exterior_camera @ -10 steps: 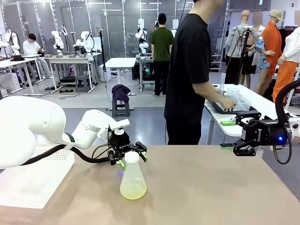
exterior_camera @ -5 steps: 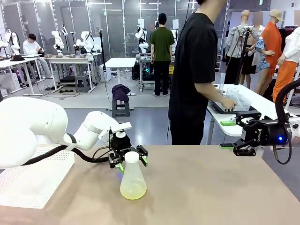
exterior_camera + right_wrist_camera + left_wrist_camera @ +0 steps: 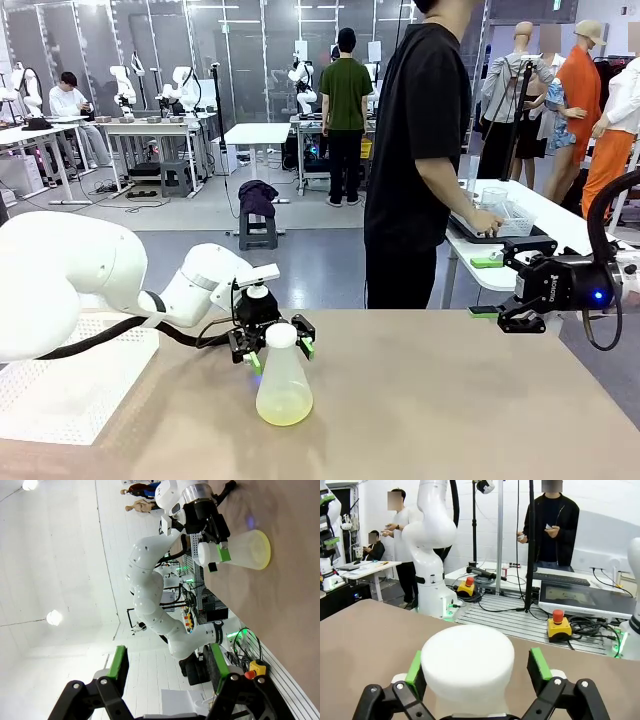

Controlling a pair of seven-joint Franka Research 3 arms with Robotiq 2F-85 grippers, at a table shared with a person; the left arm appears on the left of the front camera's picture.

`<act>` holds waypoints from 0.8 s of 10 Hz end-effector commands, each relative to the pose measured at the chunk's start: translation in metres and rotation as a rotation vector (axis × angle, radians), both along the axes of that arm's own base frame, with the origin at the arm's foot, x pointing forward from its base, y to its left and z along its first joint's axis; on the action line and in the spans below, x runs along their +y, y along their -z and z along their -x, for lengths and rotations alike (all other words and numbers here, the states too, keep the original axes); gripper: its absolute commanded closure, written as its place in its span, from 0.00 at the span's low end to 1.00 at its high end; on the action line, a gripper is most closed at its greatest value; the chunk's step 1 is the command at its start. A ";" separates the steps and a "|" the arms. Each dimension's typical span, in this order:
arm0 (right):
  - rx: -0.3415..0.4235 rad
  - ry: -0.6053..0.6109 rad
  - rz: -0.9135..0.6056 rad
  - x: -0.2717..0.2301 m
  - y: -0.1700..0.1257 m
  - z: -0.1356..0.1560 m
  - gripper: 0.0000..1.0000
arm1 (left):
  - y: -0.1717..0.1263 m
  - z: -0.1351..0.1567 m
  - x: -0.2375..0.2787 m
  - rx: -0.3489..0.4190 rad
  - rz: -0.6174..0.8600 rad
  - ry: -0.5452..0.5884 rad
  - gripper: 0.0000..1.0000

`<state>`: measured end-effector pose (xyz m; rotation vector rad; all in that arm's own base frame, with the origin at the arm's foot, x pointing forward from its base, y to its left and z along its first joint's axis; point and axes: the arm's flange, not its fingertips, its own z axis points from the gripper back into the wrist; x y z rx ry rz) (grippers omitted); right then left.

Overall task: Prepare the solutions needed for the experiment.
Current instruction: When the human places the Big flask in the center of the table, pick up the Big flask and place it in the left Organizing basket.

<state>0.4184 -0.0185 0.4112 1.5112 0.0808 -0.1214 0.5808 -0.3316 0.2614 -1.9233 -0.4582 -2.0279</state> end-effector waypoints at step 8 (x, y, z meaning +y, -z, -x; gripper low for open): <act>-0.001 -0.009 -0.002 0.000 -0.002 0.000 0.20 | -0.005 -0.007 -0.003 0.140 0.075 -0.004 0.39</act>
